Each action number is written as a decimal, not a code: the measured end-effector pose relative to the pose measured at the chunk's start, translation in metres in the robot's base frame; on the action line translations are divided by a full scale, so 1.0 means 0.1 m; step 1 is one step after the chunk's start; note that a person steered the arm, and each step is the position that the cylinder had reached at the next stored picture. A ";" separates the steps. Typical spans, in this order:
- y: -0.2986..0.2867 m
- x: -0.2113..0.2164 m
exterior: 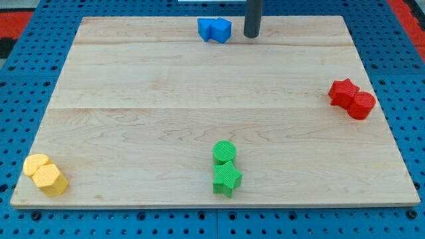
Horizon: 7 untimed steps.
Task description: Push the blue cube and blue triangle towards left
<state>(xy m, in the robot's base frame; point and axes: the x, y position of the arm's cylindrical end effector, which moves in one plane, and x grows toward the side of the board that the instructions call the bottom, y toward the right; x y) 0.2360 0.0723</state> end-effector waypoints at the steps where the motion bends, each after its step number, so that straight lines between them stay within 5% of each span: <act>1: -0.15 -0.08; 7: -0.59 -0.08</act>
<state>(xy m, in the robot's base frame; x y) 0.2279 0.0133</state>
